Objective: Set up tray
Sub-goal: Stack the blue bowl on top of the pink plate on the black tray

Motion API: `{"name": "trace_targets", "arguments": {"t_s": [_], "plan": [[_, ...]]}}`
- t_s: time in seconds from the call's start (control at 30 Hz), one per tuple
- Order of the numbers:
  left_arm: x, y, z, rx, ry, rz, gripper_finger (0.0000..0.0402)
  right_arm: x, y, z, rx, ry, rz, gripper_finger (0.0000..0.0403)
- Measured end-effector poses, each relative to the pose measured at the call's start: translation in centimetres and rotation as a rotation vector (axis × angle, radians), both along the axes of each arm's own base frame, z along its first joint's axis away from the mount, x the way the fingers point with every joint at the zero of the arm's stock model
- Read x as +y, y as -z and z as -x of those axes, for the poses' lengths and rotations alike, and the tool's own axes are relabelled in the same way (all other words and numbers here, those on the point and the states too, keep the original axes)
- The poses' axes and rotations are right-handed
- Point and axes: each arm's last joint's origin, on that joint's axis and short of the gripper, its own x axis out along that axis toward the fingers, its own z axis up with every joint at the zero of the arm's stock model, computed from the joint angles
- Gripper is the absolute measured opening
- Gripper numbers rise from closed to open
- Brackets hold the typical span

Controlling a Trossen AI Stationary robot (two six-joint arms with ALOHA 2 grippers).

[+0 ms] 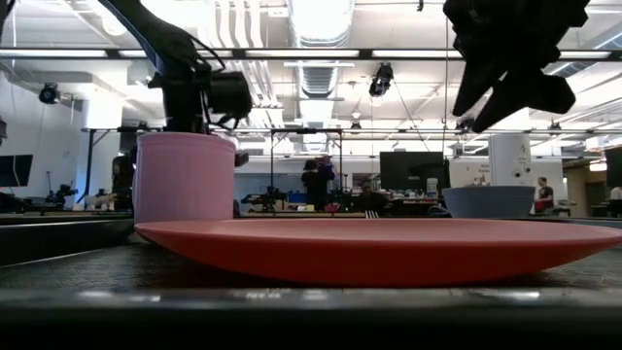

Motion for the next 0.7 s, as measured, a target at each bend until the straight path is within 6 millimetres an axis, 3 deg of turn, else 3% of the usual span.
{"name": "trace_targets", "arguments": {"t_s": [0.3, 0.53, 0.7], "plan": [[-2.7, -3.7, 0.2, -0.165, 0.106, 0.001, 0.0208, -3.0, 0.2, 0.2, 0.116, 0.057, 0.069, 0.0166], [-5.9, -7.0, 0.9, -0.317, 0.205, -0.025, 0.0208, -7.3, -1.0, 0.1, 0.212, 0.087, 0.153, 0.0166], [-7.4, -8.9, 1.6, -0.429, 0.237, -0.038, 0.0208, -11.1, -0.1, 0.8, 0.353, 0.142, 0.125, 0.0166]]}}
